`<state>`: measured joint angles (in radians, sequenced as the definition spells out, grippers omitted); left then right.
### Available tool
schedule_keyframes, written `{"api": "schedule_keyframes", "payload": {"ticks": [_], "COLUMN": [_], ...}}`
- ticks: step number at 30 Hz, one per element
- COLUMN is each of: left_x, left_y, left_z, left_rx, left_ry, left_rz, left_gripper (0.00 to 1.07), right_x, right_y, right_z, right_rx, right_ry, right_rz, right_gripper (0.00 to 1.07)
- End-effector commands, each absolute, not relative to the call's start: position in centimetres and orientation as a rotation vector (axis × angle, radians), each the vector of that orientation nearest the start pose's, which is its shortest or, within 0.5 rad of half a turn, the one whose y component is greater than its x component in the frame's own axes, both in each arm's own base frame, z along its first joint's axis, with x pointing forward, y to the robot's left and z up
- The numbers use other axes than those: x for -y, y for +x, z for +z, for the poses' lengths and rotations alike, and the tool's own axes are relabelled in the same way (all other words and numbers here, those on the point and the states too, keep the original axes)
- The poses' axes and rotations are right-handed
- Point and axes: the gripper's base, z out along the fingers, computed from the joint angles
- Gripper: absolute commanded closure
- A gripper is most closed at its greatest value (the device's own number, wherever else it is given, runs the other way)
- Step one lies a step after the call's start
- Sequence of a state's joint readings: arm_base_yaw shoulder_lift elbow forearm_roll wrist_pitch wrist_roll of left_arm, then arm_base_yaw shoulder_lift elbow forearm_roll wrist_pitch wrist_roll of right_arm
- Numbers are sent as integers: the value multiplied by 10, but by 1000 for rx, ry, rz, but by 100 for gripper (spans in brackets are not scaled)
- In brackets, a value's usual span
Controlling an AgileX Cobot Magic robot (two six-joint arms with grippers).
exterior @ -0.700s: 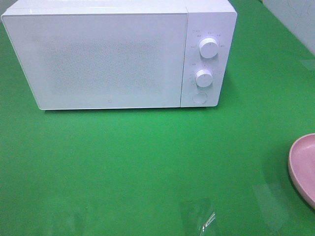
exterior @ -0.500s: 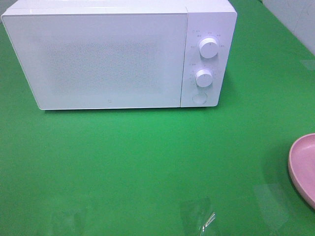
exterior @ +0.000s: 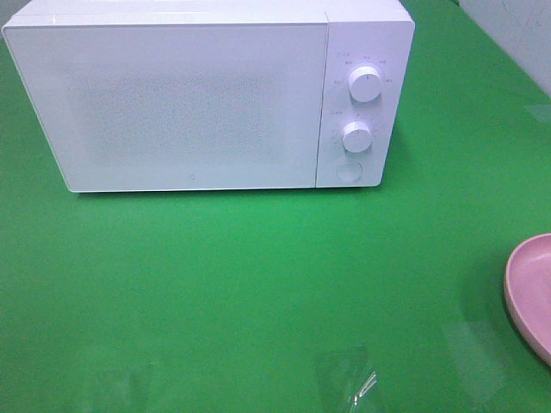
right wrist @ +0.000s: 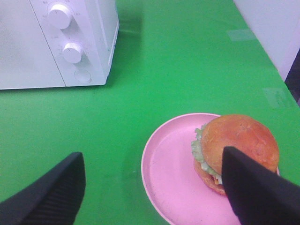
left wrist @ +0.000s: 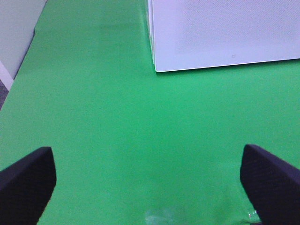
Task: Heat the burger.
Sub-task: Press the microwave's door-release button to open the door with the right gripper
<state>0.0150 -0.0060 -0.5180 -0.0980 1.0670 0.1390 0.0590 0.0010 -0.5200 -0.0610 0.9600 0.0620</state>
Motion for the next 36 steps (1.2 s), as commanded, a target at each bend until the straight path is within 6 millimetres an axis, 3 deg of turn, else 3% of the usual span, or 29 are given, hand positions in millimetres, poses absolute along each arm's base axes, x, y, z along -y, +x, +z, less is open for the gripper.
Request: {"api": "schedule_keyframes", "payload": {"ticks": [1, 15, 36], "left_x": [8, 8, 8], "left_y": [-11, -11, -11], "left_z": [281, 281, 281], "left_rx": [-2006, -2006, -2006], "left_ry": [137, 137, 137], "left_rz": [-27, -27, -27], "left_gripper": [7, 7, 7], "right_x": [5, 1, -6], "right_y": [-2, 55, 131], "right_z": [299, 312, 299], "right_rx": [-1895, -1888, -1870], "right_ry": [16, -7, -35], "right_rz": [7, 11, 27], "right_gripper": [31, 31, 31]}}
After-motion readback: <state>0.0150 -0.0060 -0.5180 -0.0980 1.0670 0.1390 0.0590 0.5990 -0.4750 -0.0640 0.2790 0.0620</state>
